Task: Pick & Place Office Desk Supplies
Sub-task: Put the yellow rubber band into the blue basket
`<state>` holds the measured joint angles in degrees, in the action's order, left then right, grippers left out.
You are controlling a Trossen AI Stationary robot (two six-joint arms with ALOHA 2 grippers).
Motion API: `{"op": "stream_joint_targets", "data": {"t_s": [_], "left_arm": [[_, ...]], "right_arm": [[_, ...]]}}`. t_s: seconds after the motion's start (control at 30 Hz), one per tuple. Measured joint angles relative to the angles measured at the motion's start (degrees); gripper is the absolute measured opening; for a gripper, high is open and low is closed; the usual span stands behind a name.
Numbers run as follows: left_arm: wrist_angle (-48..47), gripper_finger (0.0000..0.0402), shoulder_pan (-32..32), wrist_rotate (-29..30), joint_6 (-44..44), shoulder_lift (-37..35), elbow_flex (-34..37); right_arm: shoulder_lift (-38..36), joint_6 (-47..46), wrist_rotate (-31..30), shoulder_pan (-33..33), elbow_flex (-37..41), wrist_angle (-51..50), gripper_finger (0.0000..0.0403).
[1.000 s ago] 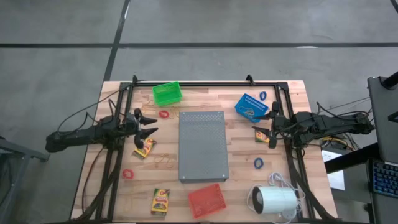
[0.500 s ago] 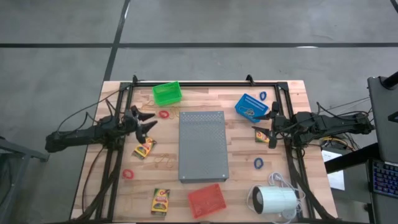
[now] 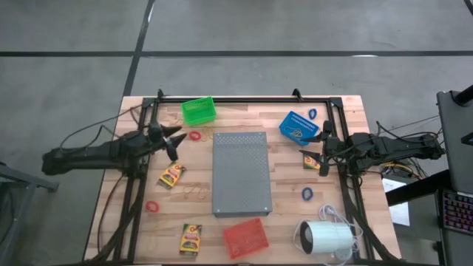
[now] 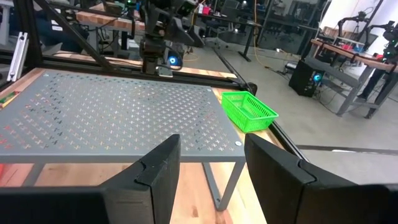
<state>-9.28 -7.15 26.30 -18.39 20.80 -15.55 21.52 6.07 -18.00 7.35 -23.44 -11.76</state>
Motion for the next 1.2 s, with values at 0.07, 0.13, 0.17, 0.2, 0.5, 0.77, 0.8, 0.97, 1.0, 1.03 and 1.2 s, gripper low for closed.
{"op": "stream_joint_targets", "data": {"t_s": [0.07,0.13,0.17,0.2,0.5,0.77,0.8,0.97,1.0,1.03,1.2], "left_arm": [[-3.7,0.0209,-0.1,1.4,-3.2,5.9,-3.8],[-8.4,0.0209,-0.3,2.5,-6.5,11.8,-8.2],[-10.9,0.0209,-0.5,2.8,-7.8,14.6,-10.6],[-13.3,0.0209,-0.8,3.1,-8.8,17.2,-13.0],[-31.7,0.0209,-7.2,2.3,-14.6,34.8,-30.1],[-48.4,0.0209,-15.3,1.1,-28.0,40.1,-32.9],[-49.4,0.0209,-16.4,0.9,-28.1,40.2,-32.9],[-50.3,0.0209,-21.8,-4.5,-24.6,40.5,-32.8],[-50.1,0.0209,-22.8,-5.0,-23.9,40.7,-32.8],[-50.0,0.0209,-23.8,-5.5,-23.5,41.2,-32.8],[-49.6,0.0209,-28.9,-8.6,-21.0,45.0,-32.8]], "right_arm": [[0.0,0.1,0.0,0.0,0.0,0.0,0.0178],[0.0,0.1,0.0,0.0,0.0,0.0,0.0178],[0.0,0.0,0.0,0.0,0.0,0.0,0.0178],[0.0,0.0,0.0,0.0,0.0,0.0,0.0178],[0.0,0.1,0.0,0.0,0.0,0.0,0.0178],[0.0,0.0,0.0,0.0,0.0,0.0,0.0178],[0.0,0.1,0.0,0.0,0.0,0.0,0.0178],[0.0,0.1,0.0,0.0,0.0,0.0,0.0178],[0.0,0.0,0.0,0.0,0.0,0.0,0.0178],[0.0,0.0,0.0,0.0,0.0,0.0,0.0178],[0.0,0.1,0.0,0.0,0.0,0.0,0.0178]]}}
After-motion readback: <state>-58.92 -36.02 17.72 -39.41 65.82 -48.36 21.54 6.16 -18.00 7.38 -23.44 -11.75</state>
